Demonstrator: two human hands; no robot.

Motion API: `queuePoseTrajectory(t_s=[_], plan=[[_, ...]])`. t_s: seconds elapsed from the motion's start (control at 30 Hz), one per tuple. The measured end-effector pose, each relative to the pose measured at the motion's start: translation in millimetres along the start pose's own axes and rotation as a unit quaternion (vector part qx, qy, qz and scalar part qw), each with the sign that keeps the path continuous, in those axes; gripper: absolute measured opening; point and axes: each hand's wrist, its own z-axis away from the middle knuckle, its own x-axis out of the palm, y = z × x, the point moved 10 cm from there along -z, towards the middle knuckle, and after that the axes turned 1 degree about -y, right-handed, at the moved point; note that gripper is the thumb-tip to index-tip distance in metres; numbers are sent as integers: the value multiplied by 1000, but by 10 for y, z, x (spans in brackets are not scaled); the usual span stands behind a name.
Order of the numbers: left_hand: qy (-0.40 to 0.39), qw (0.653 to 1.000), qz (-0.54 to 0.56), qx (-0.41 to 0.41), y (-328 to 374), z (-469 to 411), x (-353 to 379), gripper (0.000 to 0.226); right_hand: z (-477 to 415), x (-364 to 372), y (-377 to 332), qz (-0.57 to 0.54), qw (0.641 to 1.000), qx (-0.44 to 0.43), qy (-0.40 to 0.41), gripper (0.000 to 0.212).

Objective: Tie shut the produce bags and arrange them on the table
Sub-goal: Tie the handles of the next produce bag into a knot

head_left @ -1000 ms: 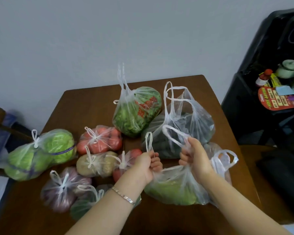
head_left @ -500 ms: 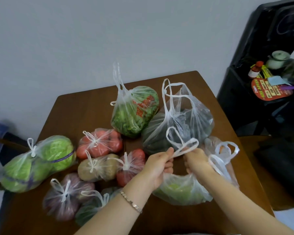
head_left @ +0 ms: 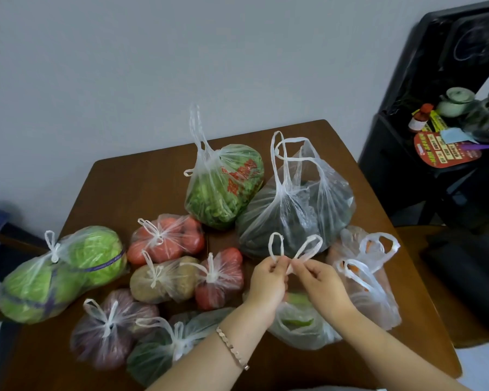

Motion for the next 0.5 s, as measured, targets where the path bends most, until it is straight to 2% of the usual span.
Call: queuePoseTrajectory(t_s=[0.07,0.13,0.2,0.27,0.33,0.4,0.47,0.5], plan=[[-13,998,-46,35,38,-6,50,24,-18,-83,106,-7,998,46,30,38],[-16,988,-107,108,159,11,98,25,-21,-132,279,-51,989,126,50,42],[8,958,-188,216,359,87,123,24,-20,-142,396,-73,978,186,56,36],[5,914,-256,315,511,210,206,24,-36,-122,419,-68,975,209,43,32],[-38,882,-309,353,520,271,322,26,-62,-112,393,-59,976,208,32,23],[-55,870,-321,370,513,269,329,27,-88,-132,295,-30,984,171,29,16],[-25,868,-297,398,582,260,241,21,-107,-100,155,50,993,109,-7,12],[2,874,-277,400,616,230,166,18,-100,-44,106,65,994,85,-37,21]])
